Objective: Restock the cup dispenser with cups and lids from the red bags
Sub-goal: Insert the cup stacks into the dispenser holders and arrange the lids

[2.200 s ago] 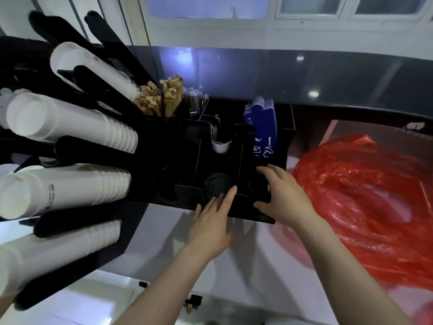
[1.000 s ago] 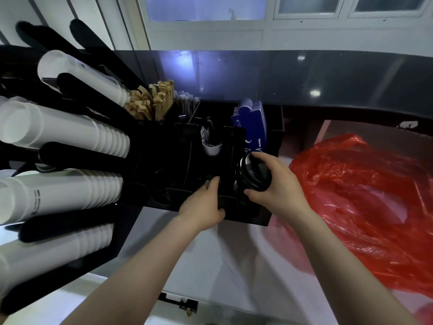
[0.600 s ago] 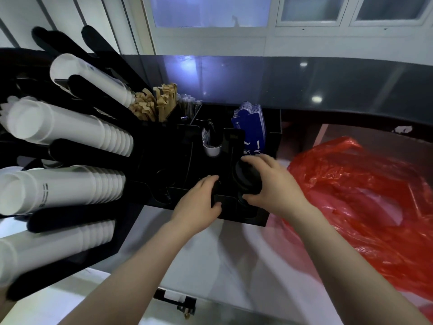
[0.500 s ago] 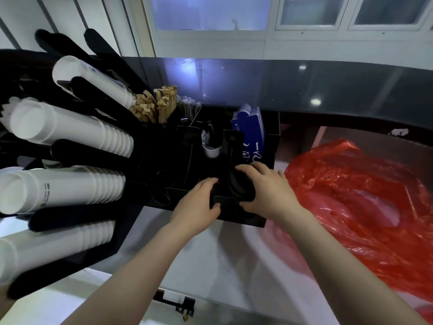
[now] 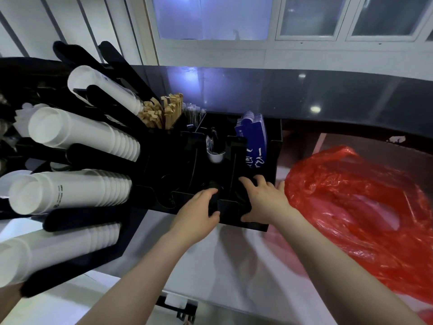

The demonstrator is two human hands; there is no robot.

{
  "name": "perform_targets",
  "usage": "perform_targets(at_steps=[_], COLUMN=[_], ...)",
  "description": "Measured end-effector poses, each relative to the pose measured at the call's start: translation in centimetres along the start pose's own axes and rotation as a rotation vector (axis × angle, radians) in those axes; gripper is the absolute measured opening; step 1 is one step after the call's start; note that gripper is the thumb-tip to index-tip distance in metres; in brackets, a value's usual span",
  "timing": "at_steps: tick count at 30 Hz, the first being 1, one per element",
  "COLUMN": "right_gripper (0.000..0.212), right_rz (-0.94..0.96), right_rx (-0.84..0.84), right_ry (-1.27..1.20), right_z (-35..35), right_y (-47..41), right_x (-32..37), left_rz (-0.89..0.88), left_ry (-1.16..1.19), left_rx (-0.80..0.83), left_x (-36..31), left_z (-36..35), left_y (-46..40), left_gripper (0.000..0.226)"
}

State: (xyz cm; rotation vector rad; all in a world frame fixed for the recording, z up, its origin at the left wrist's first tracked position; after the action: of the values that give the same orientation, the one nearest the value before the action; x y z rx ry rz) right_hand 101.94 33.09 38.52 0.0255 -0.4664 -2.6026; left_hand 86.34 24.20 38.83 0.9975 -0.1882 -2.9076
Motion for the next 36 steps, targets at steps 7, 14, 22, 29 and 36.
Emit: perform_targets(at_steps=[7, 14, 22, 29, 36], right_gripper=[0.097, 0.088, 0.091, 0.097, 0.107], right_rz=[0.012, 0.063, 0.226, 0.363, 0.372], right_rx=[-0.074, -0.249, -0.430, -0.392, -0.260], right_ry=[-0.084, -0.289, -0.444, -0.375, -0.436], right_z=[1.6, 3.5, 5.9, 4.4, 3.1], right_y=[0.0, 1.6, 4.7, 6.1, 5.8], right_x=[-0.3, -1.0, -0.2, 3.3, 0.9], left_rz=[-0.007, -0.002, -0.073, -0.097, 0.075], left_ry=[-0.003, 0.017, 0.130, 0.829, 0.949], left_rx=[-0.012, -0.008, -0.121, -0.070, -0.150], left_x=[0.2, 0.5, -1.2, -4.1, -1.7], left_z=[0.4, 0.4, 1.0, 1.1, 0.6], left_y=[0.1, 0.2, 0.7, 1.3, 2.2], left_gripper=[0.058, 0.057, 0.041, 0.021, 0.023])
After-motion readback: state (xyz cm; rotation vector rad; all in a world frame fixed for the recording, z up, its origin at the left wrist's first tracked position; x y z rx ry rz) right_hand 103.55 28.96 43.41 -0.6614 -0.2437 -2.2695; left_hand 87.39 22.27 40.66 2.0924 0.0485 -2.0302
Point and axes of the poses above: each hand's wrist, its own y-axis away from the middle knuckle, its own z-axis out of the back of the hand, x = y × z, the point moved 6 cm from there along -y, towards the middle knuckle, and after that the axes turned 12 degrees about x, right-handed, at the moved point
